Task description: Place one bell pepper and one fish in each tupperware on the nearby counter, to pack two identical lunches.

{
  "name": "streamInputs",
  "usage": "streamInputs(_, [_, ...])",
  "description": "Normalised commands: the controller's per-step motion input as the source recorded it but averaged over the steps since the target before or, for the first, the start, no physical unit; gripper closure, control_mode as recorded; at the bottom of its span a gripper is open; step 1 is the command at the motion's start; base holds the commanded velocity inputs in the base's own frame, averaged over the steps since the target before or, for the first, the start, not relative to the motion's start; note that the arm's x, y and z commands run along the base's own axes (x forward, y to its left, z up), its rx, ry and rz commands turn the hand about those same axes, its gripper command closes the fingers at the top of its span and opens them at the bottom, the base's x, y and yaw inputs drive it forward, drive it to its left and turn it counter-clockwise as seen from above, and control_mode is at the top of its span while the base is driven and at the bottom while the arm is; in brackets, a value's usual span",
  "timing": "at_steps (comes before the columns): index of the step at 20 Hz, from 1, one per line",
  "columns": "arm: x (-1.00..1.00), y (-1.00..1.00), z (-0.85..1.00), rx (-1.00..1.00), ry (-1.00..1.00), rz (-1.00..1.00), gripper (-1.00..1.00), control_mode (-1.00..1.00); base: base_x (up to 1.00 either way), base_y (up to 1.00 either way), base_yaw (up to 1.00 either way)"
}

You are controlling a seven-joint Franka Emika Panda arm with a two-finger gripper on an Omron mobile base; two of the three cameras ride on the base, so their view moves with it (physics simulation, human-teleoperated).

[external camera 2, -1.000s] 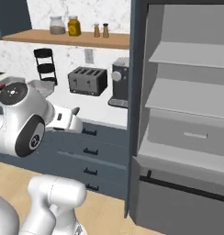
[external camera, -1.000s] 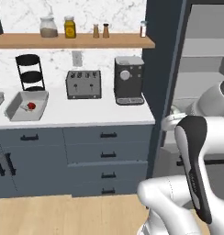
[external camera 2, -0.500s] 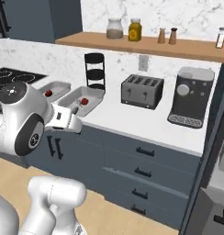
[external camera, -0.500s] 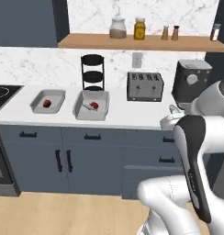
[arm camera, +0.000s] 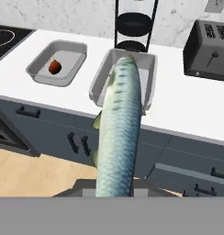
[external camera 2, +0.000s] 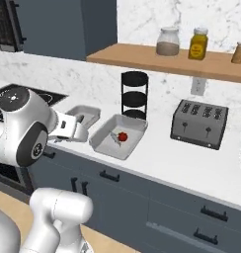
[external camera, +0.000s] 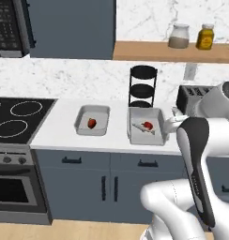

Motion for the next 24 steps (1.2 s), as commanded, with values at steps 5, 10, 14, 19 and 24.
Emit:
streamInputs(5, [0.00, 0.00, 0.00, 0.00, 0.00, 0.00, 1.00, 1.00, 1.00, 1.00, -0.17])
streamInputs(10, [0.00, 0.00, 0.00, 0.00, 0.00, 0.00, 1.00, 1.00, 1.00, 1.00, -0.34])
streamInputs(14, [0.00, 0.00, 0.00, 0.00, 0.00, 0.00, 1.00, 1.00, 0.64, 0.62, -0.43])
streamInputs(19, [0.04, -0.04, -0.45, -0.08, 0.07, -0.26, 1.00, -1.00, 0.05, 0.00, -0.08])
streamInputs(24, [0.29, -0.06, -0.62, -0.01, 0.18, -0.10, 1.00, -1.00, 0.00, 0.00, 0.00])
